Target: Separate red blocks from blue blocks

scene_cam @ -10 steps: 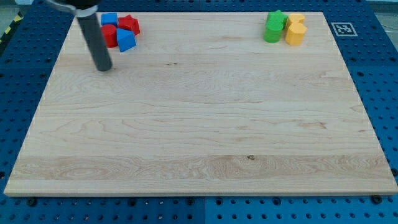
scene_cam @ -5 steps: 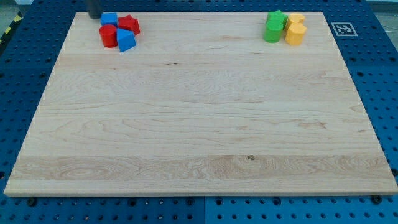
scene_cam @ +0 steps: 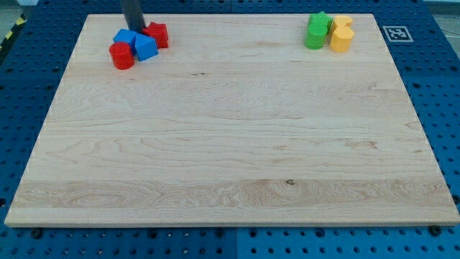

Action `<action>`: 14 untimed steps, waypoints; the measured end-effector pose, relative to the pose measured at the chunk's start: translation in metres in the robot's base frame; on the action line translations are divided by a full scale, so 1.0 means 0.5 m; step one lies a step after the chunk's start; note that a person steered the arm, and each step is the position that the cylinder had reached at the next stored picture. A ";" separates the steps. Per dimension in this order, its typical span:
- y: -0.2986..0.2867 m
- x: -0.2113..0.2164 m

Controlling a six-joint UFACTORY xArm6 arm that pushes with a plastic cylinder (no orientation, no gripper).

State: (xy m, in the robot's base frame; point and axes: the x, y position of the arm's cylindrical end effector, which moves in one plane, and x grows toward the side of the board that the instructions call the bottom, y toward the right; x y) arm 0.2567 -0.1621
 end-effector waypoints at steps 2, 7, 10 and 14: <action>0.200 0.032; 0.367 0.301; 0.143 0.256; -0.147 0.098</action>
State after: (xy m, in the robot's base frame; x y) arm 0.3056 -0.2357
